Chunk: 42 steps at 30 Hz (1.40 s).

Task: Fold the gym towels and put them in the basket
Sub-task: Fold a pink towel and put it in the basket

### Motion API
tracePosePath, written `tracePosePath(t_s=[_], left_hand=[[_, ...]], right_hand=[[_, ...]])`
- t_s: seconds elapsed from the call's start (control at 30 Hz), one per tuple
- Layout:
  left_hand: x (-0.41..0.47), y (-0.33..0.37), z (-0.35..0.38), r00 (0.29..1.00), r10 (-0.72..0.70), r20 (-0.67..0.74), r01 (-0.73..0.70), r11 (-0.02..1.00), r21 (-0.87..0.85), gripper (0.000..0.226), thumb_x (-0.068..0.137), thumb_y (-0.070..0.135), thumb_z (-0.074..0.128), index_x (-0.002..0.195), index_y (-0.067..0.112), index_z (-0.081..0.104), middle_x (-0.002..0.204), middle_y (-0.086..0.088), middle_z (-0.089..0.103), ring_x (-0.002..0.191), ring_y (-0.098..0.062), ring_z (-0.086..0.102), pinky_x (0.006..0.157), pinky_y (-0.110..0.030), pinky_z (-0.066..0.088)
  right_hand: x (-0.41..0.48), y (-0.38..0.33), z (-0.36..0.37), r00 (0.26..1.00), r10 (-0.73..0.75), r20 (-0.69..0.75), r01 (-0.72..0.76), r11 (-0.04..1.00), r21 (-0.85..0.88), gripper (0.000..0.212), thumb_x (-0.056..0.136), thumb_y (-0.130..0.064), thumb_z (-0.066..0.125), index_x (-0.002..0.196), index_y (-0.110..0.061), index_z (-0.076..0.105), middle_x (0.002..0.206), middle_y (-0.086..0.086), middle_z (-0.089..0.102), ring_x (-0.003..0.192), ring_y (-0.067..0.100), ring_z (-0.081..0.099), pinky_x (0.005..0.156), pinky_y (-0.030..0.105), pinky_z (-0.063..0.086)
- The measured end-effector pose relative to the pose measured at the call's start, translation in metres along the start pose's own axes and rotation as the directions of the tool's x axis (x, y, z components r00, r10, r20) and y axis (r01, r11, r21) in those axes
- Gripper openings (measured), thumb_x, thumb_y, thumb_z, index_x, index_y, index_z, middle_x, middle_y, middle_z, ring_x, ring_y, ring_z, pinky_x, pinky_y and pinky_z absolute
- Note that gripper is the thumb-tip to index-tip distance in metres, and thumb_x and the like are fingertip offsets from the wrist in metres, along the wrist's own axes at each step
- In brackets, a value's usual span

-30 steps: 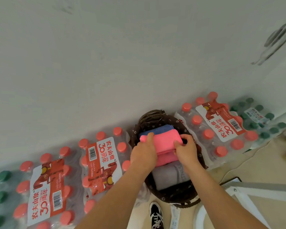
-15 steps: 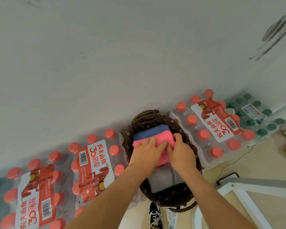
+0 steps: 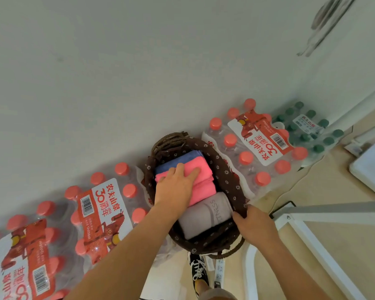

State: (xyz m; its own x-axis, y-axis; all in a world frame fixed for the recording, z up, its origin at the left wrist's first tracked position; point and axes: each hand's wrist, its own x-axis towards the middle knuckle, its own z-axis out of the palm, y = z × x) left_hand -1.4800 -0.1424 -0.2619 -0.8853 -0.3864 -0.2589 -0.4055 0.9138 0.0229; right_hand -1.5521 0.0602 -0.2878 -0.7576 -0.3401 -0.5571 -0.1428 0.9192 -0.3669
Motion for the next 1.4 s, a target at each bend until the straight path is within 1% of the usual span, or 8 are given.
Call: tracePosePath(t_s=[0.07, 0.2, 0.33, 0.6, 0.8, 1.17, 1.3, 1.4], left_hand=[[0.001, -0.001, 0.002, 1.000, -0.003, -0.009, 0.004, 1.000, 0.014, 0.062, 0.093, 0.024, 0.049, 0.146, 0.038, 0.021, 0.129, -0.011, 0.036, 0.115, -0.028, 0.042, 0.078, -0.042, 0.048], [0.001, -0.005, 0.008, 1.000, -0.006, 0.012, 0.006, 1.000, 0.021, 0.059, 0.096, 0.026, 0.048, 0.146, 0.039, 0.020, 0.131, -0.012, 0.035, 0.115, -0.030, 0.042, 0.082, -0.044, 0.048], [0.001, -0.005, 0.006, 0.998, -0.024, 0.054, 0.023, 0.999, 0.028, 0.064, 0.097, 0.012, 0.043, 0.150, 0.035, 0.015, 0.138, -0.015, 0.030, 0.121, -0.033, 0.039, 0.084, -0.045, 0.049], [0.011, -0.003, 0.002, 0.997, -0.002, 0.078, -0.003, 0.998, 0.068, 0.070, 0.094, 0.010, 0.047, 0.150, 0.034, 0.013, 0.137, -0.015, 0.032, 0.119, -0.032, 0.040, 0.075, -0.042, 0.049], [0.010, -0.007, 0.002, 0.989, 0.023, 0.146, -0.036, 0.996, 0.088, 0.074, 0.094, 0.018, 0.049, 0.151, 0.037, 0.004, 0.143, -0.015, 0.026, 0.126, -0.035, 0.035, 0.090, -0.049, 0.044], [-0.016, -0.016, -0.010, 0.987, 0.062, -0.146, -0.086, 0.983, -0.162, 0.064, 0.079, 0.025, 0.060, 0.139, 0.030, 0.039, 0.110, -0.003, 0.042, 0.099, -0.024, 0.044, 0.079, -0.038, 0.043], [-0.025, -0.022, -0.013, 0.972, 0.011, -0.234, -0.076, 0.960, -0.269, 0.051, 0.081, 0.021, 0.060, 0.131, 0.024, 0.052, 0.109, -0.005, 0.047, 0.096, -0.025, 0.047, 0.076, -0.041, 0.048], [-0.032, -0.029, -0.012, 0.962, -0.057, -0.267, -0.042, 0.935, -0.351, 0.047, 0.083, 0.014, 0.057, 0.130, 0.019, 0.055, 0.111, -0.008, 0.050, 0.098, -0.028, 0.050, 0.075, -0.044, 0.051]], right_hand=[[0.007, -0.002, 0.002, 1.000, -0.006, 0.030, 0.002, 0.993, 0.119, 0.023, 0.092, -0.028, 0.049, 0.110, -0.016, 0.057, 0.103, 0.009, 0.067, 0.097, 0.031, 0.061, 0.078, 0.033, 0.047], [0.010, -0.009, -0.006, 0.999, -0.047, -0.018, 0.050, 0.982, 0.181, 0.009, 0.085, -0.009, 0.050, 0.091, -0.014, 0.055, 0.082, 0.005, 0.061, 0.085, 0.030, 0.061, 0.070, 0.033, 0.046], [0.011, -0.009, -0.012, 0.997, -0.070, -0.040, 0.076, 0.982, 0.173, 0.006, 0.082, -0.007, 0.051, 0.082, -0.012, 0.053, 0.069, 0.001, 0.056, 0.074, 0.028, 0.058, 0.061, 0.030, 0.039], [0.010, -0.010, -0.013, 0.995, -0.091, -0.043, 0.097, 0.977, 0.191, 0.006, 0.083, -0.007, 0.051, 0.084, -0.008, 0.057, 0.075, 0.006, 0.061, 0.074, 0.027, 0.058, 0.063, 0.032, 0.044], [0.009, -0.011, -0.015, 0.996, -0.085, -0.032, 0.090, 0.980, 0.177, 0.006, 0.084, -0.009, 0.052, 0.082, -0.013, 0.056, 0.072, 0.004, 0.060, 0.073, 0.025, 0.059, 0.064, 0.032, 0.045], [-0.003, -0.022, -0.025, 0.996, -0.081, -0.024, 0.079, 0.993, -0.088, 0.023, 0.085, -0.043, 0.048, 0.083, -0.021, 0.055, 0.076, -0.003, 0.062, 0.074, 0.019, 0.059, 0.067, 0.032, 0.050], [-0.015, -0.035, -0.041, 0.971, -0.186, -0.151, 0.127, 0.935, -0.332, 0.028, 0.091, -0.044, 0.044, 0.081, -0.019, 0.051, 0.075, -0.002, 0.057, 0.073, 0.021, 0.056, 0.062, 0.031, 0.046], [-0.021, -0.052, -0.050, 0.884, -0.384, -0.265, 0.296, 0.901, -0.318, 0.022, 0.091, -0.033, 0.049, 0.106, -0.019, 0.058, 0.095, 0.002, 0.064, 0.087, 0.022, 0.058, 0.069, 0.034, 0.050]])
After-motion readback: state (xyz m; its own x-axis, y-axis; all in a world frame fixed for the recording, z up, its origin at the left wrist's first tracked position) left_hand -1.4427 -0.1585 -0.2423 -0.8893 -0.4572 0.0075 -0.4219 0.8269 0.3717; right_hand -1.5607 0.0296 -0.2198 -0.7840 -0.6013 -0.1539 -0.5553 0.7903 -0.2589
